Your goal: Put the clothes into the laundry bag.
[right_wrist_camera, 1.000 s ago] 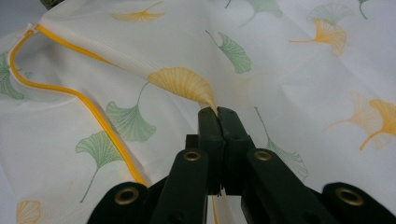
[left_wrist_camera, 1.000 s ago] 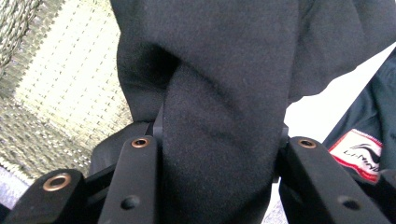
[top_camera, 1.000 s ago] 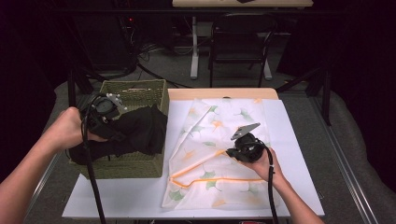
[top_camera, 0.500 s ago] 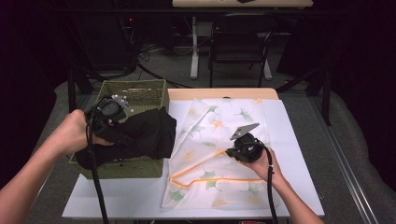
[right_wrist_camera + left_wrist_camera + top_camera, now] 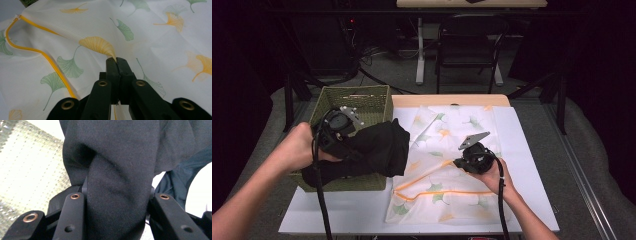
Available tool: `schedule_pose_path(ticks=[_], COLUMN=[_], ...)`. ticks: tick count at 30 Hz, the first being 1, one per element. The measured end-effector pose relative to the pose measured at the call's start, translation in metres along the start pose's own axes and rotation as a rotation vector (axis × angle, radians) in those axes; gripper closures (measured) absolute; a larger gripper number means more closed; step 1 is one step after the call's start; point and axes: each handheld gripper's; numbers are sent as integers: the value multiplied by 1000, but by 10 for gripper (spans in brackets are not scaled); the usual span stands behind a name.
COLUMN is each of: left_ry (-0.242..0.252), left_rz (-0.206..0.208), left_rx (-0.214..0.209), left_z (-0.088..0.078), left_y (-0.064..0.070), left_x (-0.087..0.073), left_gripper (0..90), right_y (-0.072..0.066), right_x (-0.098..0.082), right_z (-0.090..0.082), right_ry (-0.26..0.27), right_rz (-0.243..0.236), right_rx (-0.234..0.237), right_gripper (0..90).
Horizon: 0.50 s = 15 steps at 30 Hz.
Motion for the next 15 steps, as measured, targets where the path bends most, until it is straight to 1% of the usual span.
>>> schedule_pose_path(ticks=[3,8,9,15], left_ry=[1,16,12,30], left_rz=[11,12,18,39], left_rx=[-10,-30,-30,-58], left_z=[2,5,5,11], left_y=[5,13,15,24], left_x=[3,8,9,18], left_gripper=[616,616,615,615], right_y=[0,0,0,0], right_x=[0,1,1,1], right_z=[0,-2,-2,-3], right_ry=[-1,9,9,13], right_rz=[3,-2,0,6], right_rx=[-1,-7,-7,-10], right_gripper=[898,897,897,898])
Point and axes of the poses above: each handheld gripper's, and its own axes: z roughly forward along the jaws, x roughly out of its top, y roughly to its right, and after that the axes turned 13 degrees about -y, right-handed
